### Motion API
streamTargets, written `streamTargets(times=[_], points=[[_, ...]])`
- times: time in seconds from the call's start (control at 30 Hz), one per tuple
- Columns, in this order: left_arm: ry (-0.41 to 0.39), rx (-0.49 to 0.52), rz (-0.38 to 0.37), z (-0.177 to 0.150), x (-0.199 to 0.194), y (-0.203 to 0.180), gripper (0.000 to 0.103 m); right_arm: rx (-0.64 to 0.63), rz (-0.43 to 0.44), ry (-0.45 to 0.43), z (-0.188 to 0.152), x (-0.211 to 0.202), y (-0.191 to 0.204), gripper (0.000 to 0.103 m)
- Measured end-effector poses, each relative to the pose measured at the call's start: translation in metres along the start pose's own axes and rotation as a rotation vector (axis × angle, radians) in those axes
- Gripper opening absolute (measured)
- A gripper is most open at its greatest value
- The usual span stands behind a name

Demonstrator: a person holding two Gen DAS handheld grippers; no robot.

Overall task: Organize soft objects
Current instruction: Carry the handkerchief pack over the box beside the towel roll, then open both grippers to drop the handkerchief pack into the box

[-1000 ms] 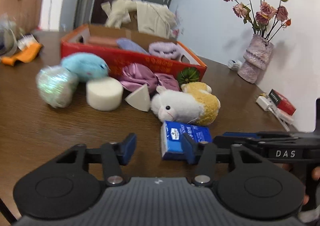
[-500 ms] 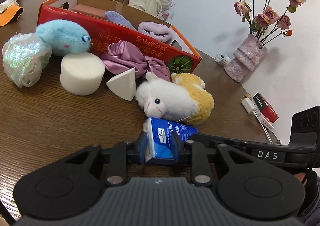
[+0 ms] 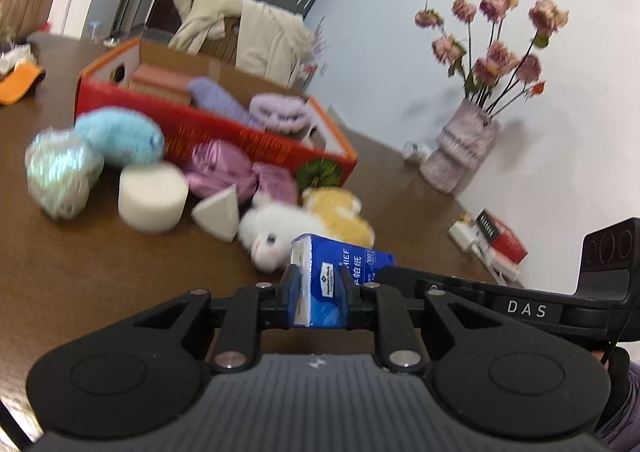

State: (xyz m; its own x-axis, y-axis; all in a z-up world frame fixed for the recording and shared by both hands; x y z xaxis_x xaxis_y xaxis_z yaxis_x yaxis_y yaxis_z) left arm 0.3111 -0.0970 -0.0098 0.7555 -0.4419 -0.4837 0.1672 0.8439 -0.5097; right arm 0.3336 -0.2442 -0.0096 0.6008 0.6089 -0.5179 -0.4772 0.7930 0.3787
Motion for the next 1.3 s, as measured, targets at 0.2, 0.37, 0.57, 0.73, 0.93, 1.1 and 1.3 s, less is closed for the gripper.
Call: streamTargets(times=[0.2, 0.37, 0.57, 0.73, 0.93, 1.1, 1.3], points=[[-0.081, 0.046, -0.02, 0.074, 0.011, -0.021, 0.019, -0.069, -0.011, -0.095, 0.065, -0.002, 0.001, 0.017], [-0.04, 0.028, -0.038, 0.144, 0.077, -0.015, 0.019, -0.128, -0.077, -0.127, 0.142, 0.032, -0.023, 0.017], [0.103, -0.043, 0.013, 0.189, 0.182, 0.021, 0.019, -0.106, -0.181, 0.011, 0.204, 0.122, -0.082, 0.017], [0.2, -0.084, 0.036, 0.19, 0.241, 0.051, 0.019, -0.137, -0.284, 0.132, 0.21, 0.183, -0.113, 0.017], [0.203, -0.071, 0.093, 0.181, 0.263, 0.063, 0.021, -0.247, -0.38, 0.214, 0.197, 0.205, -0.117, 0.02], [0.131, -0.039, 0.073, 0.2, 0.228, 0.057, 0.03, -0.288, -0.393, 0.16, 0.209, 0.193, -0.108, 0.024], [-0.009, 0.064, 0.105, 0.229, 0.138, 0.047, 0.045, -0.315, -0.38, 0.094, 0.224, 0.151, -0.091, 0.033]])
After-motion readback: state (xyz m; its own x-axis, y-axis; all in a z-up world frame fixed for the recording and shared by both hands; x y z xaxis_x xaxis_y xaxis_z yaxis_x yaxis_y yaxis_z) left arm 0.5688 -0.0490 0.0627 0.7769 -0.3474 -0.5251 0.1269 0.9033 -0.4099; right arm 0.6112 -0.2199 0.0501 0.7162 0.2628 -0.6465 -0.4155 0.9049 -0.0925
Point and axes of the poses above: each gripper's, at about its wrist camera, not at the fingertips, and x roughly the way its jaws point, y to its left, z to its top, the point moved 9 cm from there along x, roughly the way its jaws point, and after that the axes turned 4 degrees about -x, right-handed, at the moved point
